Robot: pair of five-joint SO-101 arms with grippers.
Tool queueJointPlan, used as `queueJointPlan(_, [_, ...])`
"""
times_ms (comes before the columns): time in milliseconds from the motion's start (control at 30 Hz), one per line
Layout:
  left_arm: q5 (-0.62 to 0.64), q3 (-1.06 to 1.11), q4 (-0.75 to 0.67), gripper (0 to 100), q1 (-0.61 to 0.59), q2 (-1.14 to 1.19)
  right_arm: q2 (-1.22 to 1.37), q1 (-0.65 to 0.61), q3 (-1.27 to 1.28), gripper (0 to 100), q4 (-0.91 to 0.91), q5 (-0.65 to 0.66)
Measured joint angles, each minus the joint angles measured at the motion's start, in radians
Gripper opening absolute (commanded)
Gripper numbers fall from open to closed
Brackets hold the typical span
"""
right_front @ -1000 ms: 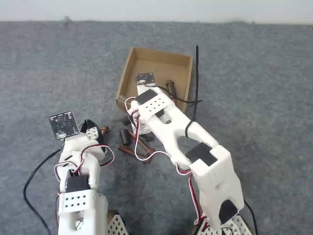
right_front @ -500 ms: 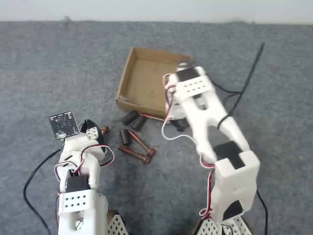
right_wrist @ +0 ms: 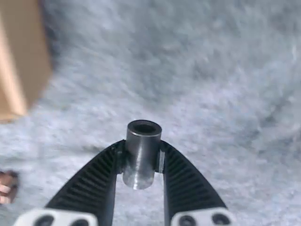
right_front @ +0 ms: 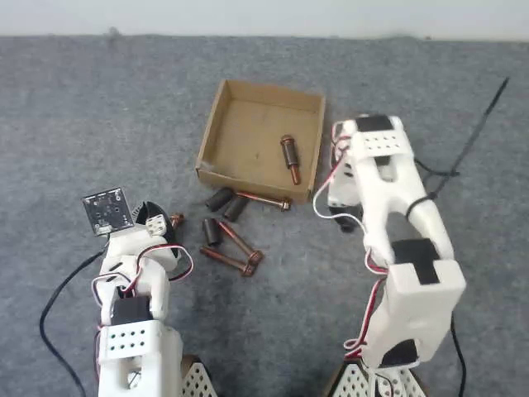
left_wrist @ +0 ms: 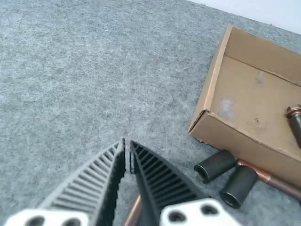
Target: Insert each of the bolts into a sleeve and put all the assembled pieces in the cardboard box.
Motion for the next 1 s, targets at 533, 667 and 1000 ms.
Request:
queueJointPlan(533, [-0.055, 0.000, 0.000, 2, 0.000, 0.000, -0.244, 0.198, 0.373, 0.6, -0.172, 0.098])
queueJointPlan(667, [-0.055, 0.000, 0.000, 2, 0.000, 0.000, -0.281, 0.256, 0.459, 0.6, -0.233, 0.135])
queueJointPlan(1000, [-0.203, -0.071, 0.242, 2, 0.002, 0.000, -0.428, 0.341, 0.655, 0.6, -0.358, 0.178])
